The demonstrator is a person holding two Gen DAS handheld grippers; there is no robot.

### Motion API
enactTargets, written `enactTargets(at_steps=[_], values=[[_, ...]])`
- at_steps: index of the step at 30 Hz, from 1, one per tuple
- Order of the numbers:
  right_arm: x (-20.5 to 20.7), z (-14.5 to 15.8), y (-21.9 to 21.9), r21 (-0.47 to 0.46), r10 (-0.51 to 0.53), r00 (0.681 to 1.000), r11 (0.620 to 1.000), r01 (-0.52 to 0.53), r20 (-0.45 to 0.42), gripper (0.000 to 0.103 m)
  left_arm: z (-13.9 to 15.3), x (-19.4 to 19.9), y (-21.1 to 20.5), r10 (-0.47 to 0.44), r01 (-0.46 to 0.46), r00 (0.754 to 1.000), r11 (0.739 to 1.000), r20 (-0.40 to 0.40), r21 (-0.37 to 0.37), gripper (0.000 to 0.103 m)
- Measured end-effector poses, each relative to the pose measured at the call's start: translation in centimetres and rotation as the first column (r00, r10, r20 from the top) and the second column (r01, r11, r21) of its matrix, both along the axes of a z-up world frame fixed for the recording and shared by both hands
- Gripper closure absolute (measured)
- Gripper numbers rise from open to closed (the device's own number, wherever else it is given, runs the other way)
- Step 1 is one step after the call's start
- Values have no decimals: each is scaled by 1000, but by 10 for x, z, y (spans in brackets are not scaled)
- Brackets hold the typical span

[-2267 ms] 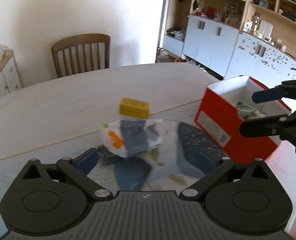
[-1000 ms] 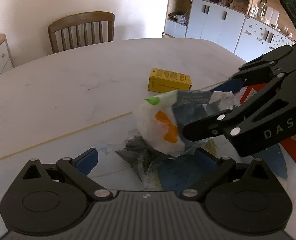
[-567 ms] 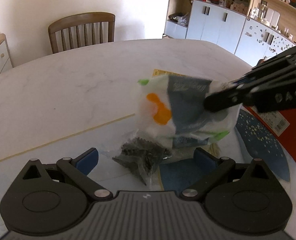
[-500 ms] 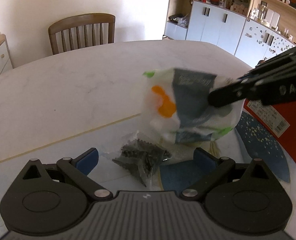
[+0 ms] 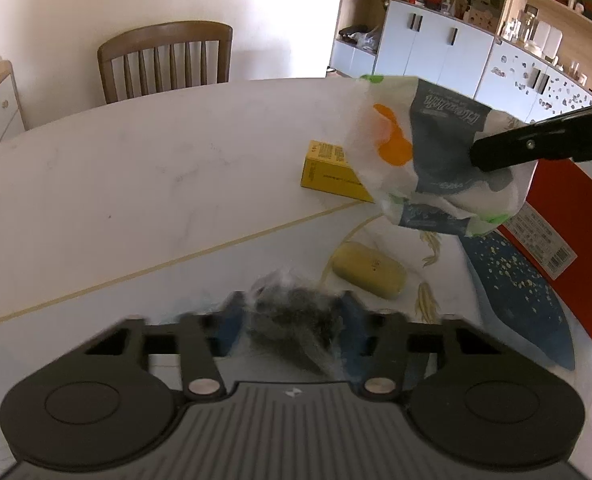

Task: Organize objects
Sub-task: 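Grasp the black mesh pouch with the left gripper while the right gripper grasps the snack bag, then carry the mesh pouch and snack bag into the shoebox and open both grippers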

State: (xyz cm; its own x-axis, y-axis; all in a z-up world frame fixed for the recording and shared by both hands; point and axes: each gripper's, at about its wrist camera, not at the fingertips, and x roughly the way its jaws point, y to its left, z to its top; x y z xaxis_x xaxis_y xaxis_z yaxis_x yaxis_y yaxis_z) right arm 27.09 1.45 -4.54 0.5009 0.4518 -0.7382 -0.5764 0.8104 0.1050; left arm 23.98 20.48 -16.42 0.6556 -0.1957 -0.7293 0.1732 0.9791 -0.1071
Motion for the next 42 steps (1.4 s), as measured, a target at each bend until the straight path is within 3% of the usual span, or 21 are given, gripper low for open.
enactTargets(at_steps=[9, 19, 28, 42], values=[[-15, 24, -18, 33, -37, 999, 999, 36, 24, 95, 14, -8, -6, 23, -23, 1000, 1000, -9, 16, 63], [-37, 52, -66, 81, -108, 993, 991, 104, 46, 95, 66, -27, -39, -3, 3, 1000, 1000, 21, -19, 63], [-42, 64, -136, 96, -177, 982, 981, 170, 67, 95, 103, -37, -98, -51, 51, 998, 999, 37, 1, 63], [-23, 59, -272, 68, -310, 947, 950, 305, 88, 94, 122, -17, -227, -105, 104, 994, 994, 39, 35, 63]])
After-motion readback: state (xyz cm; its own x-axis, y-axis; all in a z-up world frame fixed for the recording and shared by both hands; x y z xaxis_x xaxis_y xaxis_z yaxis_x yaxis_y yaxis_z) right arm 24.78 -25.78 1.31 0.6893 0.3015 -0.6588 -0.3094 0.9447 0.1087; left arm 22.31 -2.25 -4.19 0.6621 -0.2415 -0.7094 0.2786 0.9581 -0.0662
